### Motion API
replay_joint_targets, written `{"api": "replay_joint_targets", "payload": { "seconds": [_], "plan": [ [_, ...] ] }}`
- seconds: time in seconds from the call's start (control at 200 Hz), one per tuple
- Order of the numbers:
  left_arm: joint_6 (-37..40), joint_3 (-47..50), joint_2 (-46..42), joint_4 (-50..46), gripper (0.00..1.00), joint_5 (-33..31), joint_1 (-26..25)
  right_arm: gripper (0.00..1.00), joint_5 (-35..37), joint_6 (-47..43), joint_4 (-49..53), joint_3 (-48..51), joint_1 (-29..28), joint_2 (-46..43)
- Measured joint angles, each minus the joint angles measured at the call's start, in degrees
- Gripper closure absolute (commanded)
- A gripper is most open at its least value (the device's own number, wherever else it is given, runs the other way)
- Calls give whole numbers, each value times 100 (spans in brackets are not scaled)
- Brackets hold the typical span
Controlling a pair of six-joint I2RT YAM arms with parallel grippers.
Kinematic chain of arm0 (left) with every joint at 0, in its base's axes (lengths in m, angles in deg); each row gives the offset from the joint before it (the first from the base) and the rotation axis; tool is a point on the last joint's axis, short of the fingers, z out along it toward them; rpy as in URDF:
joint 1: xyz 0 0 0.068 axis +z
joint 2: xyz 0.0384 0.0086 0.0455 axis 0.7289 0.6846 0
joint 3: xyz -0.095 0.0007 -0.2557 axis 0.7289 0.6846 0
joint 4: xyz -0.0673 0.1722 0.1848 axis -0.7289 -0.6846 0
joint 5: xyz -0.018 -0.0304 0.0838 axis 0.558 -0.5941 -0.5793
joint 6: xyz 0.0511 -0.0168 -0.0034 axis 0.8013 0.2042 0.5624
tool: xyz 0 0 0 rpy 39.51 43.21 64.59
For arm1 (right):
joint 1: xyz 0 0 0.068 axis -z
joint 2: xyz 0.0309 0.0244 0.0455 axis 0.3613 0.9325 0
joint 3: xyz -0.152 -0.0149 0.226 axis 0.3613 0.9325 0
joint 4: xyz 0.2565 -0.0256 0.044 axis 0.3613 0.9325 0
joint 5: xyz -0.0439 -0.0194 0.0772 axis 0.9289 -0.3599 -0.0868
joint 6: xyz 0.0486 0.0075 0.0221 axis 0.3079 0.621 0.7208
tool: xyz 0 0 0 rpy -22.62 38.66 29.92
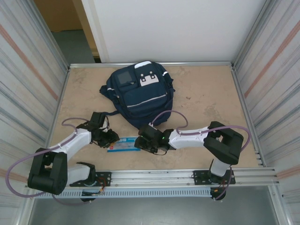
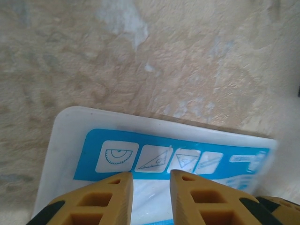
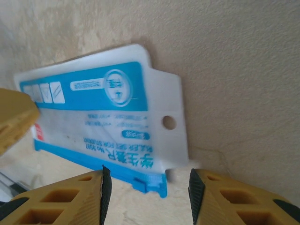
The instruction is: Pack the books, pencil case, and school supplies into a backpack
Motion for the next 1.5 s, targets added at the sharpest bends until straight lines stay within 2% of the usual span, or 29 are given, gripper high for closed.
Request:
{"api": "replay_joint_targets", "payload": {
  "seconds": [0.236,0.501,0.671,0.777,0.872,0.967,1.077,1.162,1.243,1.363,1.503],
  "plan": [
    [0,162,-118,197,75,109,26,52,-9,1003,-1115,273,-144,247],
    [-7,232,-173,289,75,162,28,60,37,861,-1272,256,-155,332],
    [-24,273,-192,378,75,229,26,72,365,546,-1222,295,-184,282],
    [-50,337,-258,459,76,260,26,83,529,380,-1298,391,-181,201],
    [-105,398,-330,501,76,264,26,87,625,267,-1438,433,-181,197],
    [-181,485,-481,525,76,262,26,100,730,140,-1550,457,-181,195],
    [-219,553,-756,387,69,251,17,100,776,17,-1716,457,-184,190],
    [-208,549,-1095,179,58,280,-15,100,798,-105,-1812,457,-216,114],
    [-184,496,-1615,-72,48,262,-44,100,789,-479,-1777,457,-282,-138],
    [-170,118,-2450,-293,42,197,-55,100,380,-1563,-1578,372,-321,-664],
    [-66,-507,-3082,52,38,382,-55,100,-256,-3270,-363,-201,-245,-1432]
  ]
}}
